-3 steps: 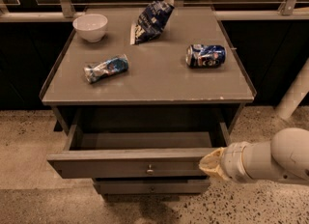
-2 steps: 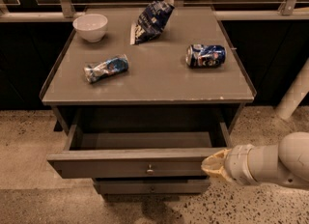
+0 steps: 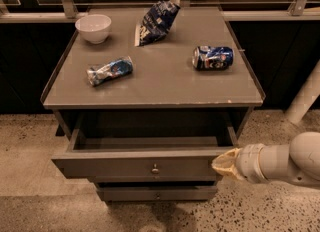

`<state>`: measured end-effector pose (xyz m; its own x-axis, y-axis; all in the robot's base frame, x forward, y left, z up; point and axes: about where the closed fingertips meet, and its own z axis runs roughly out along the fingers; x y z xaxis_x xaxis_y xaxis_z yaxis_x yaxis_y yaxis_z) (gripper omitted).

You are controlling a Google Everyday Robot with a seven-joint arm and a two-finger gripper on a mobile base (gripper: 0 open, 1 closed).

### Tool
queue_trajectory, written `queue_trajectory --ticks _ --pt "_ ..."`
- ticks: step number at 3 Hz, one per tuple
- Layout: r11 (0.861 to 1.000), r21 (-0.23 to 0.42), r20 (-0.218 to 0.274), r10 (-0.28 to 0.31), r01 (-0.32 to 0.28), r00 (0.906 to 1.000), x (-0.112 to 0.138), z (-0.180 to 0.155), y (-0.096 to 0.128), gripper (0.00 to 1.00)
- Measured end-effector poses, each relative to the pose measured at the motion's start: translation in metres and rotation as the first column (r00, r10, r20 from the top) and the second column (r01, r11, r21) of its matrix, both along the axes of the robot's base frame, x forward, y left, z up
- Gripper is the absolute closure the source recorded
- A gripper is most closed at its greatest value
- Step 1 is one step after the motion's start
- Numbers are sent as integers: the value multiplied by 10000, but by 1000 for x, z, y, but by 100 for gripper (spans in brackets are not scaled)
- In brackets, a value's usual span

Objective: Close top drawer

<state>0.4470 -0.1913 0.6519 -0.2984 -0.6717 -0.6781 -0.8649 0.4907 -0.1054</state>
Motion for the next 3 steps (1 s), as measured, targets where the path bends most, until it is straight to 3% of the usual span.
queue_trajectory --ticks 1,3 --pt "9999 -168 307 16 -11 9995 22 -3 -5 100" --pt "9964 -849 1579 146 -11 9873 79 9 -4 100"
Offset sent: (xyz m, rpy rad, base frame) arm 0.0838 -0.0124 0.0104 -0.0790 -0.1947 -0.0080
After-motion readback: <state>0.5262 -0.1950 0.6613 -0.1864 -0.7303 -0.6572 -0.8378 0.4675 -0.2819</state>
